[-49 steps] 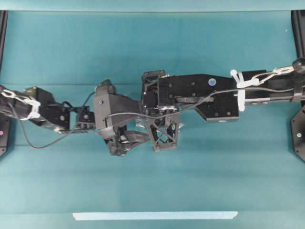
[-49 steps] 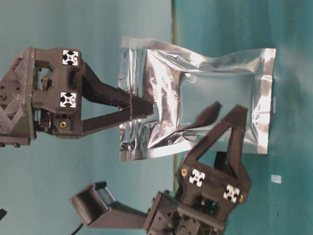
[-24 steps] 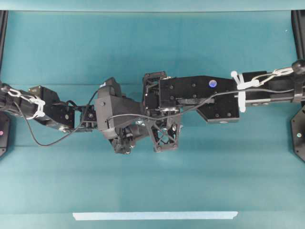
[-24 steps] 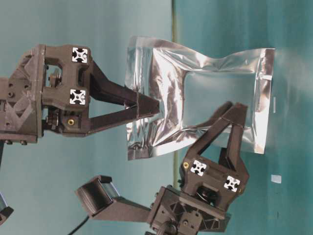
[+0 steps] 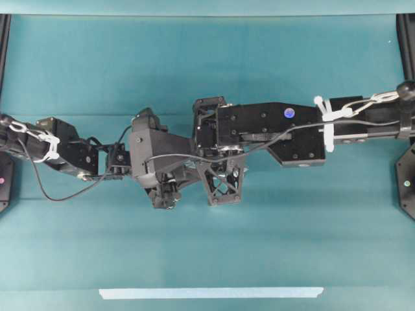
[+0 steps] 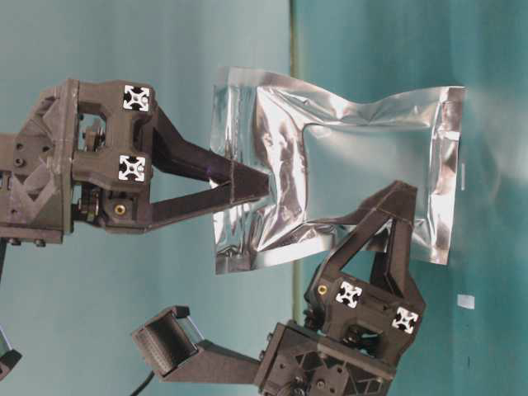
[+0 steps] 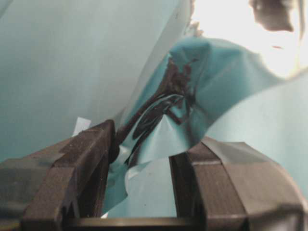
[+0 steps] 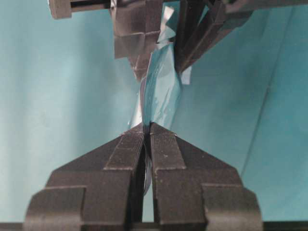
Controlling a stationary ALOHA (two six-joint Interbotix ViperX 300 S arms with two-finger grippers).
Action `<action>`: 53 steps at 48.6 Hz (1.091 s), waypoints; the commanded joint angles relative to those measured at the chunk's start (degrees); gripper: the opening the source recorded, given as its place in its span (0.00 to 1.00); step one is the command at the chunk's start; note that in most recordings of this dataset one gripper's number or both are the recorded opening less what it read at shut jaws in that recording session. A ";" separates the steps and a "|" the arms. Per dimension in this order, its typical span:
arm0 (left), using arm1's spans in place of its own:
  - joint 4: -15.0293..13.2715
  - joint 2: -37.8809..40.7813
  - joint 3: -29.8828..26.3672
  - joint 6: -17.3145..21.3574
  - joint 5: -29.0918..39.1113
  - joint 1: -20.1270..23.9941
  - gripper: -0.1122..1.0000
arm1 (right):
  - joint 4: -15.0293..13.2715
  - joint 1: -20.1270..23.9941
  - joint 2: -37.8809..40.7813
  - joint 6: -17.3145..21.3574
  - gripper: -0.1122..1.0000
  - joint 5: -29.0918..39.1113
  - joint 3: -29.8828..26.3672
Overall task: Hand over the silver zip bag and make it stand upright.
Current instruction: 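Close the left gripper on the bag's lower edge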
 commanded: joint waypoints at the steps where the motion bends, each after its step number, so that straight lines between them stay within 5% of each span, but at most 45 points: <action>1: 0.00 -0.18 -1.14 0.00 0.79 -0.53 0.45 | -0.09 0.18 -0.88 0.09 0.14 0.00 -0.26; 26: 0.09 0.35 -1.14 3.43 1.58 -0.88 0.43 | 0.09 0.09 -1.23 -0.62 0.15 -0.62 0.35; 31: 0.09 0.26 -1.23 4.04 1.58 -0.53 0.41 | 0.18 0.09 -1.41 -0.44 0.29 -0.62 0.88; 43: 0.09 0.26 -1.23 4.39 2.29 -0.44 0.37 | 0.18 0.18 -2.55 0.18 0.88 -0.70 2.55; 53: 0.09 0.26 -0.88 5.71 2.90 -0.44 0.36 | -0.09 0.18 -2.90 1.23 0.90 -0.88 2.55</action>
